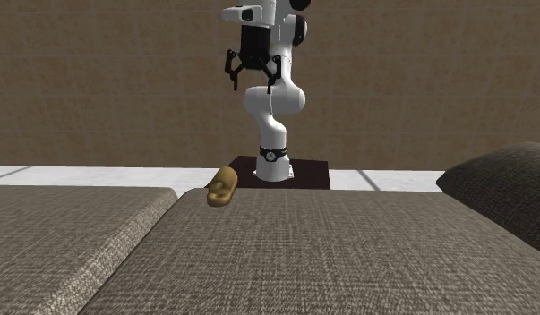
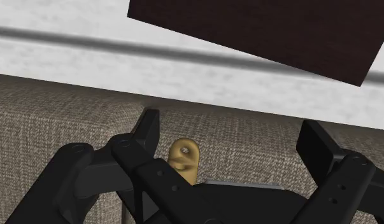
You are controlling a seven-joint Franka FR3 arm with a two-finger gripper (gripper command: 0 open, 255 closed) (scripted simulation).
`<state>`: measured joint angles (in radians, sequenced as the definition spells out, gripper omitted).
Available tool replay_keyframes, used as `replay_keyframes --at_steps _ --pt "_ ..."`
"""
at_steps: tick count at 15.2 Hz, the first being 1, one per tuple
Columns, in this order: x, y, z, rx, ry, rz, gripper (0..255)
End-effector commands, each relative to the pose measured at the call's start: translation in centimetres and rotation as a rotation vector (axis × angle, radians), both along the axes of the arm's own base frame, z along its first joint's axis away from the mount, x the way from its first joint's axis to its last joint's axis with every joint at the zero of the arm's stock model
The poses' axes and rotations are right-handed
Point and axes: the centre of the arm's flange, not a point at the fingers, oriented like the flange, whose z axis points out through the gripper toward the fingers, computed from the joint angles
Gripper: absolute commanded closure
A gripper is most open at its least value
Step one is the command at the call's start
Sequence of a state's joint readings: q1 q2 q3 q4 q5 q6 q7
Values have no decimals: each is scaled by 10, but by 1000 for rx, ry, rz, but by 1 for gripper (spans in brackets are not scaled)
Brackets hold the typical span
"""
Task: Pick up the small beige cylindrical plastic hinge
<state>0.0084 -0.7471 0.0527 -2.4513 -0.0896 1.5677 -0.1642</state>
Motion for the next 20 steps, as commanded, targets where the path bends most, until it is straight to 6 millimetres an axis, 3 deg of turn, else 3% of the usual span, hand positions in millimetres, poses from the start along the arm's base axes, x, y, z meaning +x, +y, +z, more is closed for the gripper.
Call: replay_keyframes --at_steps 1,20 --pt "0 0 0 0 0 0 0" --pt "171 -35 -156 78 -116 -43 0"
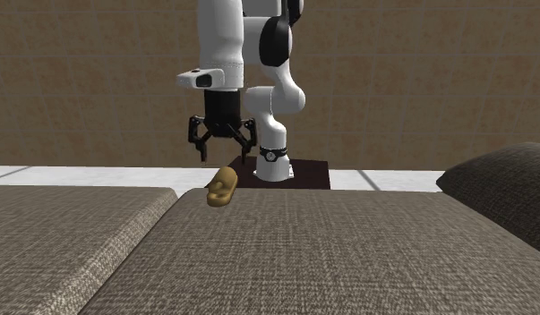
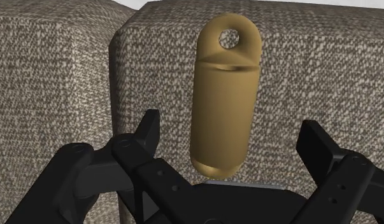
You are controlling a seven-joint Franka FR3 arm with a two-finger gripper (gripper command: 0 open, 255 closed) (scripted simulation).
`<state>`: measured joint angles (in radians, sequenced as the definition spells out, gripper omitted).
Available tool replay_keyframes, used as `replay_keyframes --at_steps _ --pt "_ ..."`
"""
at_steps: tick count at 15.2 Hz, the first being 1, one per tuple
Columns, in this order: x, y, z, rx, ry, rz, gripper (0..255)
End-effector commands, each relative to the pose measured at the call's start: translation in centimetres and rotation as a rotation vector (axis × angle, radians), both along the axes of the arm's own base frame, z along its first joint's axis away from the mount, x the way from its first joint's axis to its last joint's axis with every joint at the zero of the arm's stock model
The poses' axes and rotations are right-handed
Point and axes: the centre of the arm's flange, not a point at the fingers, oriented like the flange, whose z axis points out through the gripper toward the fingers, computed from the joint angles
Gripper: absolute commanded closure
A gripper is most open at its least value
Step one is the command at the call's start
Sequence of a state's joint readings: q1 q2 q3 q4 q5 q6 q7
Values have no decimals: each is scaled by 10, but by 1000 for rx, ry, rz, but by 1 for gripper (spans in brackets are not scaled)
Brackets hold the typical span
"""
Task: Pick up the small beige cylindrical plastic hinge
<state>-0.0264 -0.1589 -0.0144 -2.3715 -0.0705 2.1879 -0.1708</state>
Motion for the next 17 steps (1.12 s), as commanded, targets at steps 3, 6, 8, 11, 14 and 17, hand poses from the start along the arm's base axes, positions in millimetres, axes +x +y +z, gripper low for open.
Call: replay_keyframes --at_steps 3,6,8,11,14,17 --pt "8 -1 -23 3 -7 -2 0" --pt "8 -1 -39 3 -7 -2 0" --pt "8 -1 -47 3 -7 -2 0" --pt "8 -2 -48 3 -7 -2 255" --pt "8 -2 -47 3 -7 -2 255" --pt "8 -2 -47 3 -7 -2 255"
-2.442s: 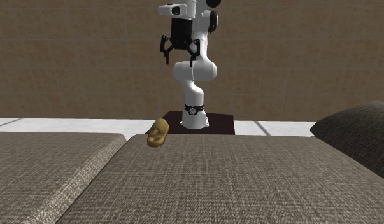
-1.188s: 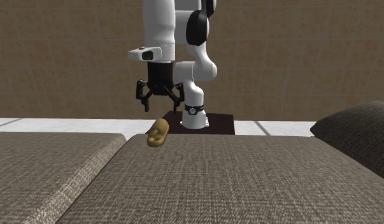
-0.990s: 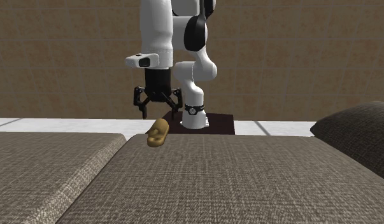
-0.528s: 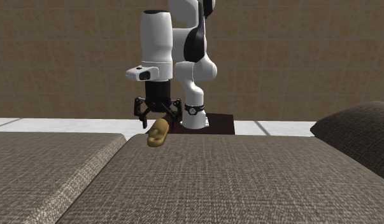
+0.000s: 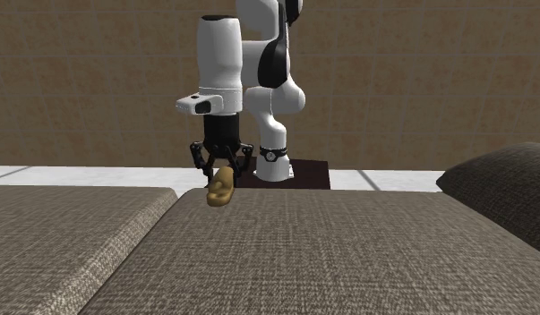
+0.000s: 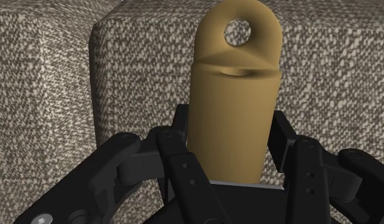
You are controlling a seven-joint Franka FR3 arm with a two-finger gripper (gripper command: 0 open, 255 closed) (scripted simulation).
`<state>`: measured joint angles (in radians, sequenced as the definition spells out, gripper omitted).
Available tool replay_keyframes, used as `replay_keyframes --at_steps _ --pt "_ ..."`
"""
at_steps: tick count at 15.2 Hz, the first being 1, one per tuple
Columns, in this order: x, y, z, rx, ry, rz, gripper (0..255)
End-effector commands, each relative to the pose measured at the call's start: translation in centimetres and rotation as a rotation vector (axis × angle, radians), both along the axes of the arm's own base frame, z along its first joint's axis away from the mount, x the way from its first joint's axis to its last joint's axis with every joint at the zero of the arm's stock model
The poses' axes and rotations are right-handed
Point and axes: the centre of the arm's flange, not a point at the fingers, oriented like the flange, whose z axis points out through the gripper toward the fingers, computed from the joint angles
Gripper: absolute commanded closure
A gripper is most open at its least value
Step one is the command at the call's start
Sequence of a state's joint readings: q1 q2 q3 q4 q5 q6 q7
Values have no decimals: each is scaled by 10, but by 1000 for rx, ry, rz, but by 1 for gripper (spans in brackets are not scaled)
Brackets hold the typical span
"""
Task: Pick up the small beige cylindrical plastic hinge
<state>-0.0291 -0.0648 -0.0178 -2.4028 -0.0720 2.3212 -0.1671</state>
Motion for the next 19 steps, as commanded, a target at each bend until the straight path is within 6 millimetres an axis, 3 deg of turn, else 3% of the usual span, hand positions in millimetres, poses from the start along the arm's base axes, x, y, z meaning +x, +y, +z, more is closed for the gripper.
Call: replay_keyframes --at_steps 1,17,19 --pt "0 0 0 0 1 -1 255" --pt "0 1 79 0 1 -1 255" --pt "0 1 80 0 1 -1 255"
